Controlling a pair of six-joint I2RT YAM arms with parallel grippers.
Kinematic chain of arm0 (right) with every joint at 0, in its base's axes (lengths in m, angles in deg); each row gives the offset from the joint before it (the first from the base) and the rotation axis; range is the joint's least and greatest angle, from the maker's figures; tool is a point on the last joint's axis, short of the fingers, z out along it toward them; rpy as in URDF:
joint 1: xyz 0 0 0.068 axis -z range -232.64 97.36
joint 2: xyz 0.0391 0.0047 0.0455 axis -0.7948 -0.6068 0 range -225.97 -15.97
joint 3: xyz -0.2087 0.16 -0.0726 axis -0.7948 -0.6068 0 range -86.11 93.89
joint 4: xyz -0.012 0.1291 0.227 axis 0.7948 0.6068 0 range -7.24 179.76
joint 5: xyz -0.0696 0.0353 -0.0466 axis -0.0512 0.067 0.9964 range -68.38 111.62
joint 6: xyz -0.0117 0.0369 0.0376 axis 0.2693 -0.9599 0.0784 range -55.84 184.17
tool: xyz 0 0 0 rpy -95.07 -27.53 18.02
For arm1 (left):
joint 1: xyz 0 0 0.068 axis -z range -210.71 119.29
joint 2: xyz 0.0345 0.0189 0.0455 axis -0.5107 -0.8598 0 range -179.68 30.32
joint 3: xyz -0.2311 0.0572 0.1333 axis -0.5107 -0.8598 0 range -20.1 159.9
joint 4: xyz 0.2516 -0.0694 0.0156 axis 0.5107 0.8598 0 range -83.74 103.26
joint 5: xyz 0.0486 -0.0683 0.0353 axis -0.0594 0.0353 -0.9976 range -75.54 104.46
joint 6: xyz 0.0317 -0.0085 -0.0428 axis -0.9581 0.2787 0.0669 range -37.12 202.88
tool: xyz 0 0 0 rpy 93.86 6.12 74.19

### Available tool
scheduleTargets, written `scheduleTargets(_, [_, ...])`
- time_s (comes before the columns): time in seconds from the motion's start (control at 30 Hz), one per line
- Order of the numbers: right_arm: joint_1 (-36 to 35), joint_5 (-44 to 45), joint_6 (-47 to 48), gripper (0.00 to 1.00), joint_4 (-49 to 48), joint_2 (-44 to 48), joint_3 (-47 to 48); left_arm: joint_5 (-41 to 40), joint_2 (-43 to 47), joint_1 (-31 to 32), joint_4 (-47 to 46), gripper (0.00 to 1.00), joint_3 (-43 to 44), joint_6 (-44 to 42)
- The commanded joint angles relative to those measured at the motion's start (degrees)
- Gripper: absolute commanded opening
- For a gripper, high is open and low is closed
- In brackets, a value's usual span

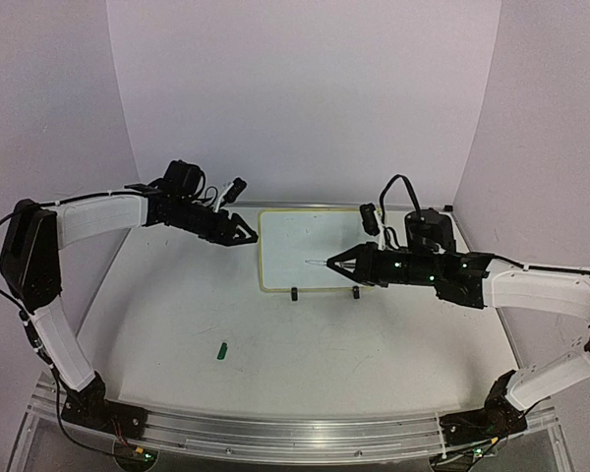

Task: Write a sentence on the whiteboard
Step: Hold the whiteboard at the center of the board.

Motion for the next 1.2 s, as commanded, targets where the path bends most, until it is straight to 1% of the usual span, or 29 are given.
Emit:
scheduleTargets(0.0, [-0.32, 0.08, -0.23, 0.00, -4.29, 0.33, 0.00, 4.01, -2.89, -0.09, 0.19, 0.52, 5.61, -7.40])
scheduleTargets(0.17, [-0.31, 0.35, 0.21, 0.00, -4.33, 0.20, 0.09, 0.54, -6.60, -0.18, 2.07, 0.42, 9.86, -10.55])
scheduleTargets(0.27, [-0.35, -0.06, 0.29, 0.00, -4.45, -0.16, 0.44, -2.05, -7.93, -0.27, 2.19, 0.40, 11.09, -12.28])
scheduleTargets(0.37, [-0.31, -0.43, 0.59, 0.00, -4.56, -0.38, 0.76, -2.60, -8.95, -0.27, 2.06, 0.40, 12.14, -13.60])
scheduleTargets(0.53, [-0.31, -0.89, 0.96, 0.00, -4.64, -0.60, 1.30, 1.51, -9.54, -0.27, 0.55, 0.38, 11.99, -14.20])
scheduleTargets(0.7, [-0.31, -0.84, 1.04, 0.00, -4.67, -0.95, 1.54, 4.75, -10.05, -0.27, -0.06, 0.21, 10.53, -13.48])
scheduleTargets(0.8, [-0.31, -1.04, 1.13, 0.00, -4.68, -1.44, 1.84, 6.26, -10.56, -0.27, -0.08, 0.17, 10.38, -12.98])
scheduleTargets(1.07, [-0.36, -1.08, 1.46, 0.00, -5.03, -3.32, 2.97, 7.07, -11.09, -0.24, 1.17, 0.14, 10.01, -12.77])
scheduleTargets(1.1, [-0.35, -0.73, 1.59, 0.00, -5.30, -3.55, 3.01, 7.01, -11.15, -0.27, 1.17, 0.14, 9.81, -12.76])
scheduleTargets(1.17, [-0.34, -0.27, 2.06, 0.00, -6.09, -4.51, 3.48, 6.45, -11.28, -0.27, 1.00, 0.21, 9.91, -12.84])
